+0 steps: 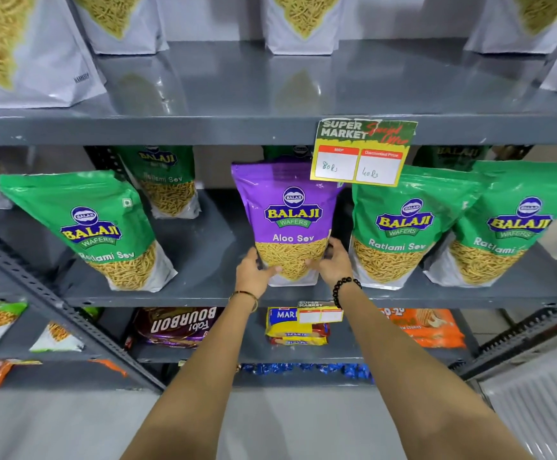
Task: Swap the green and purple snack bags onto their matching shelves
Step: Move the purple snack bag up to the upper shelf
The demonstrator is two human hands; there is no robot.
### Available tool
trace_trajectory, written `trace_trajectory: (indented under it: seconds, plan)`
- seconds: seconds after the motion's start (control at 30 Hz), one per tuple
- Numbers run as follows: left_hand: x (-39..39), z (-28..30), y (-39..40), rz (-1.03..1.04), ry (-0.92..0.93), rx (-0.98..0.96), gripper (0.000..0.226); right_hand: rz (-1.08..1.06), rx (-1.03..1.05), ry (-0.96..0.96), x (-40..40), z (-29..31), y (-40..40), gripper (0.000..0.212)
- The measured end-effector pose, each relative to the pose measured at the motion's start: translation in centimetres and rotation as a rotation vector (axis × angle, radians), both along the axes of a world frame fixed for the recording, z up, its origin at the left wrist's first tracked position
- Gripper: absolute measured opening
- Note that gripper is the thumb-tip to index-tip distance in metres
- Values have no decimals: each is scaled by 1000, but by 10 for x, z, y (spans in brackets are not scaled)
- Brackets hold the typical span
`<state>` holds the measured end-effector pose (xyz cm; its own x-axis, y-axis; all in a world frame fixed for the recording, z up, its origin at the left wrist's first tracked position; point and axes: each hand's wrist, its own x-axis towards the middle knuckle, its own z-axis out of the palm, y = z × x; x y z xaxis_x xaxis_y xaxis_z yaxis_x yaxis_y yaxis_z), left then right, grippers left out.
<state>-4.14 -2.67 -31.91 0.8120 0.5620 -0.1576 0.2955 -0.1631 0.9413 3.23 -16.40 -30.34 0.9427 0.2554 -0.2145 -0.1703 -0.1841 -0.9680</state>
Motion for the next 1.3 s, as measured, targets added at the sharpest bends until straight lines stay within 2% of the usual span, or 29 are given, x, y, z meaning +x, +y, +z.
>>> trace_trajectory:
  seconds: [0.2, 0.43, 0.63, 0.97, 1.1, 1.23, 1.3]
  plan:
    - [-17, 2, 1, 15, -30, -21, 39, 15, -54, -23, -12, -2, -2, 49]
    - [-68, 1, 13, 45, -67, 15, 41, 24, -12, -83, -56, -5, 7, 43]
    - [-120, 21, 24, 71, -172, 51, 38, 99, 47, -174, -94, 24, 16, 39]
    - [-162, 127, 30, 114, -580, 217, 40, 166, 303, -361, -125, 142, 20, 52]
    - [-154, 184, 28, 109, -752, 166, 43, 126, 440, -421, -123, 197, 20, 56]
    - [-137, 241, 28, 88, -847, 214, 43, 117, 526, -534, -109, 246, 16, 52]
    - [-121, 263, 31, 66, -841, 254, 49, 76, 531, -570, -98, 267, 11, 58]
